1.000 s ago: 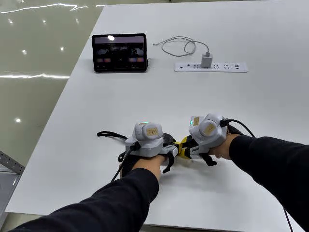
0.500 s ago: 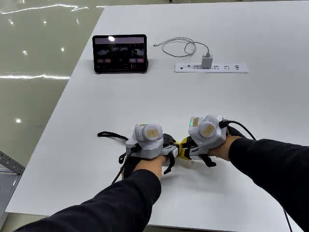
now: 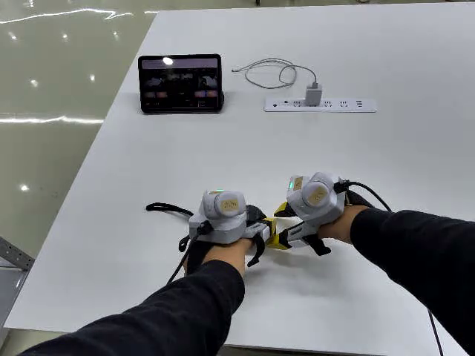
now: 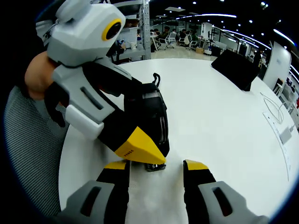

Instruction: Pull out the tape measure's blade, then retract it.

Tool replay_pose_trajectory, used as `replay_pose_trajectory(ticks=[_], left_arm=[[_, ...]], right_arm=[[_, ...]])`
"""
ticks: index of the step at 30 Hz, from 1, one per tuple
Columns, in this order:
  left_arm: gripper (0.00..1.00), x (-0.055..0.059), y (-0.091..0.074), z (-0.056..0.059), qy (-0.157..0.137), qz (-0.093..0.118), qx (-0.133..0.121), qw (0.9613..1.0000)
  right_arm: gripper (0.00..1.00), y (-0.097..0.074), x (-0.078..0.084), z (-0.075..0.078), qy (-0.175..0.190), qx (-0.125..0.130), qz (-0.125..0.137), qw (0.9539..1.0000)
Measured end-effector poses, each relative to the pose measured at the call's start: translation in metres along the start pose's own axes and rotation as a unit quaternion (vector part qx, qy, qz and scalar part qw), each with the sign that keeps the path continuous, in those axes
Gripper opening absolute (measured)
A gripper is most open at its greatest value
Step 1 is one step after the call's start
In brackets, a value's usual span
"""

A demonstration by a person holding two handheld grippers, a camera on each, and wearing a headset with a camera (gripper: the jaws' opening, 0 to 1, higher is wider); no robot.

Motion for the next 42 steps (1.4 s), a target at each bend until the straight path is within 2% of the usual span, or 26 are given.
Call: replay_pose_trajectory(ticks=[3,6,11,20,22,23,25,27,30,31,32,33,34,35,38,39,40,41,42], left_arm=[[0.66,0.000,-0.001,0.000,0.001,-0.001,0.000,1.0000],[0.66,0.000,-0.001,0.000,-0.001,-0.004,0.004,1.0000],[0.67,0.001,-0.002,0.000,-0.003,-0.006,0.007,0.9999],[0.85,-0.005,-0.005,-0.004,0.006,0.010,0.000,0.9999],[0.95,-0.007,-0.006,-0.005,0.005,0.016,-0.002,0.9999],[1.00,-0.011,-0.006,-0.005,0.002,0.028,-0.001,0.9996],[1.00,-0.009,-0.008,-0.002,-0.002,0.022,0.010,0.9997],[1.00,-0.014,-0.009,0.001,0.007,0.035,0.023,0.9991],[1.00,-0.015,-0.012,-0.001,0.033,0.035,0.025,0.9985],[1.00,-0.016,-0.013,-0.002,0.033,0.038,0.028,0.9983],[1.00,-0.016,-0.015,-0.005,0.038,0.037,0.024,0.9983],[1.00,-0.018,-0.017,-0.012,0.063,0.037,0.010,0.9973],[1.00,-0.017,-0.017,-0.011,0.089,0.035,0.019,0.9952],[1.00,-0.013,-0.017,-0.008,0.093,0.027,0.031,0.9948],[0.99,-0.012,-0.019,-0.005,0.076,0.037,0.074,0.9936],[0.98,-0.011,-0.023,-0.001,0.066,0.040,0.101,0.9919],[0.98,-0.010,-0.025,0.002,0.063,0.041,0.122,0.9896],[0.99,-0.011,-0.027,0.000,0.084,0.052,0.126,0.9871],[1.00,-0.009,-0.028,-0.005,0.115,0.053,0.120,0.9846]], right_arm=[[0.47,-0.001,0.001,-0.001,0.007,-0.003,-0.002,1.0000],[0.56,-0.003,0.004,0.000,0.031,-0.003,-0.005,0.9995],[0.64,-0.005,0.008,-0.001,0.040,0.001,-0.010,0.9991],[0.73,-0.011,0.014,0.000,0.056,0.010,-0.011,0.9983],[0.75,-0.012,0.015,-0.001,0.058,0.012,-0.010,0.9982],[0.77,-0.012,0.015,-0.001,0.060,0.014,-0.009,0.9980],[0.81,-0.014,0.014,0.002,0.067,0.027,-0.004,0.9974],[0.84,-0.016,0.014,0.004,0.077,0.032,0.004,0.9965],[0.86,-0.021,0.012,0.008,0.085,0.046,0.016,0.9952],[0.87,-0.022,0.012,0.009,0.092,0.049,0.021,0.9944],[0.88,-0.023,0.013,0.009,0.096,0.050,0.022,0.9939],[0.88,-0.024,0.013,0.010,0.102,0.053,0.023,0.9931],[0.90,-0.026,0.012,0.011,0.107,0.060,0.028,0.9921],[0.93,-0.028,0.011,0.011,0.109,0.065,0.032,0.9914],[0.99,-0.033,0.009,0.012,0.122,0.078,0.051,0.9881],[1.00,-0.037,0.008,0.013,0.140,0.081,0.062,0.9849],[1.00,-0.039,0.009,0.012,0.141,0.081,0.064,0.9845],[1.00,-0.042,0.010,0.011,0.140,0.084,0.066,0.9844],[1.00,-0.044,0.012,0.010,0.139,0.086,0.067,0.9843]])
Point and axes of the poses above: the centre of the closed fingertips' face, and the gripper's own axes: y roughly forward along the fingers, z roughly to its right, x roughly out of its underside, the point moved 2 cm from there along -y, roughly backward along the fingers, and after that the axes turned 9 degrees about y, right-handed, at the moved point
